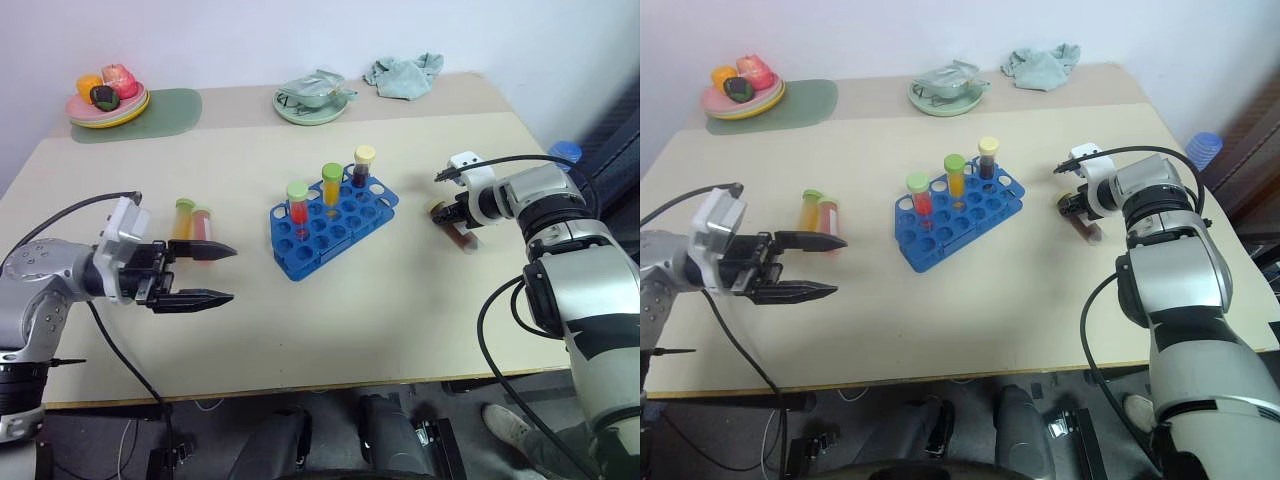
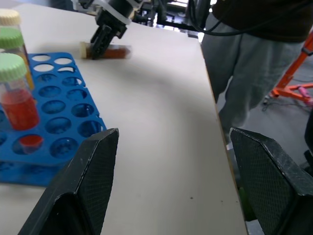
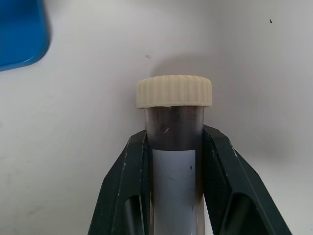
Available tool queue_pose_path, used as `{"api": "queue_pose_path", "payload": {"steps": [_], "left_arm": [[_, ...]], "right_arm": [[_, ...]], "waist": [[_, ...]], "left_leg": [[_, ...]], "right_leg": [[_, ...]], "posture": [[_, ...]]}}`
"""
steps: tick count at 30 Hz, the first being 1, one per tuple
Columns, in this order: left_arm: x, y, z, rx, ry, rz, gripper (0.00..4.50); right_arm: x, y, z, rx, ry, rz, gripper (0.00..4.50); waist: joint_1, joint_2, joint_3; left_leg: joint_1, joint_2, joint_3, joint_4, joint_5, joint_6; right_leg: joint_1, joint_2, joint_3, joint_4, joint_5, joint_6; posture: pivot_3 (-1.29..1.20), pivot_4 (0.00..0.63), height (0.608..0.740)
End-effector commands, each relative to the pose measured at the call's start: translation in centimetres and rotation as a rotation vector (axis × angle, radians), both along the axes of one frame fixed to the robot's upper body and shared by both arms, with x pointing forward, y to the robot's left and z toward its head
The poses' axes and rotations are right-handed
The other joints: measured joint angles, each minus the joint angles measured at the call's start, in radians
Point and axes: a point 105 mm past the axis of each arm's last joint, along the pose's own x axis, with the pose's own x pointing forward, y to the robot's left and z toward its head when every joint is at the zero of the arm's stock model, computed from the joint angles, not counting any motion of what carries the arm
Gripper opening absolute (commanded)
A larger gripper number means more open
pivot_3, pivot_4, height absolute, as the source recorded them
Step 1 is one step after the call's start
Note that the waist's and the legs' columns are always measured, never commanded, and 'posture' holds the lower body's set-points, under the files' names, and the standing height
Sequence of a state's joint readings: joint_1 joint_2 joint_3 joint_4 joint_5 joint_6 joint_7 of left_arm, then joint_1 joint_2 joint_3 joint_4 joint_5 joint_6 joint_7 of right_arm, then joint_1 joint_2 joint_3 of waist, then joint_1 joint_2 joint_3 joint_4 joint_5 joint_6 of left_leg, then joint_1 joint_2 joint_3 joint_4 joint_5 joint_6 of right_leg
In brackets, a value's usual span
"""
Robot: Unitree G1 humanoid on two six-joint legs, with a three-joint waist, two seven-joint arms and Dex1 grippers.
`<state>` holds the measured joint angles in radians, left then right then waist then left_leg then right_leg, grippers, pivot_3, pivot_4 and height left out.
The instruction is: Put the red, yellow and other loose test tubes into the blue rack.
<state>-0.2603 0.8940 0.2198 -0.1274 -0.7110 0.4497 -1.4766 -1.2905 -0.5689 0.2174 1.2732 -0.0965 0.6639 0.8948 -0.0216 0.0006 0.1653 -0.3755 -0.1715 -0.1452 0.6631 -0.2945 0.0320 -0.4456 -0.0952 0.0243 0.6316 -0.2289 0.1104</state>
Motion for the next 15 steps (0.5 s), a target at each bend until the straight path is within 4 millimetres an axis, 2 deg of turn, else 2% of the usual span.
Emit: {"api": "queue_pose_path", "payload": {"steps": [1, 4, 6, 7, 9, 11, 15], "left_arm": [[-0.4, 0.4, 1.0, -0.001, -0.037, 0.014, 3.73], [-0.5, 0.7, 1.0, 0.003, -0.033, 0.037, 3.73], [-0.6, 1.0, 1.0, 0.005, -0.031, 0.048, 3.73], [-0.6, 1.0, 1.0, 0.009, -0.030, 0.054, 3.73], [-0.6, 1.2, 0.9, 0.013, -0.030, 0.060, 3.73], [-0.5, 1.3, 1.1, 0.005, -0.032, 0.073, 3.73], [-0.4, 1.7, 1.3, 0.002, -0.029, 0.094, 3.73]], "right_arm": [[1.4, 3.0, 6.2, 0.170, -0.199, 0.099, 0.99], [1.3, 5.3, 10.8, 0.362, -0.431, 0.161, 0.99], [0.6, 5.9, 12.0, 0.427, -0.526, 0.159, 0.99], [0.2, 6.5, 12.5, 0.446, -0.632, 0.170, 0.99], [-0.9, 7.5, 12.8, 0.487, -0.777, 0.197, 0.99], [-1.4, 8.0, 12.0, 0.446, -0.889, 0.183, 0.99], [-2.5, 10.8, 9.4, 0.516, -1.051, 0.158, 0.99]], "waist": [[-0.002, 0.002, 0.001], [0.000, 0.003, 0.002], [0.005, 0.003, 0.002], [0.007, 0.002, 0.001], [0.011, -0.001, -0.001], [0.011, 0.000, 0.000], [0.004, 0.001, 0.000]], "left_leg": [[0.000, 0.000, 0.000, 0.000, 0.000, 0.000], [-0.001, 0.001, 0.000, 0.000, 0.000, 0.000], [-0.001, 0.002, 0.000, -0.001, -0.001, -0.001], [-0.001, 0.002, 0.000, -0.001, -0.001, -0.002], [0.000, 0.004, 0.000, 0.000, -0.002, -0.003], [0.000, 0.005, 0.000, 0.001, -0.002, -0.003], [0.001, 0.005, 0.002, 0.001, -0.002, -0.003]], "right_leg": [[0.000, 0.000, 0.000, 0.000, 0.000, 0.000], [-0.001, 0.000, 0.001, 0.000, 0.000, 0.000], [-0.002, 0.001, 0.000, 0.001, 0.000, 0.000], [-0.001, 0.002, 0.000, 0.000, 0.000, 0.000], [0.000, 0.004, 0.000, 0.000, 0.000, 0.000], [0.001, 0.004, 0.000, -0.001, 0.000, 0.000], [0.000, 0.005, 0.001, 0.001, 0.001, -0.001]], "posture": [[0.00, 0.150, 0.740], [0.00, 0.150, 0.740], [0.00, 0.150, 0.740], [0.00, 0.150, 0.740], [0.00, 0.150, 0.740], [0.00, 0.150, 0.740], [0.00, 0.150, 0.740]]}}
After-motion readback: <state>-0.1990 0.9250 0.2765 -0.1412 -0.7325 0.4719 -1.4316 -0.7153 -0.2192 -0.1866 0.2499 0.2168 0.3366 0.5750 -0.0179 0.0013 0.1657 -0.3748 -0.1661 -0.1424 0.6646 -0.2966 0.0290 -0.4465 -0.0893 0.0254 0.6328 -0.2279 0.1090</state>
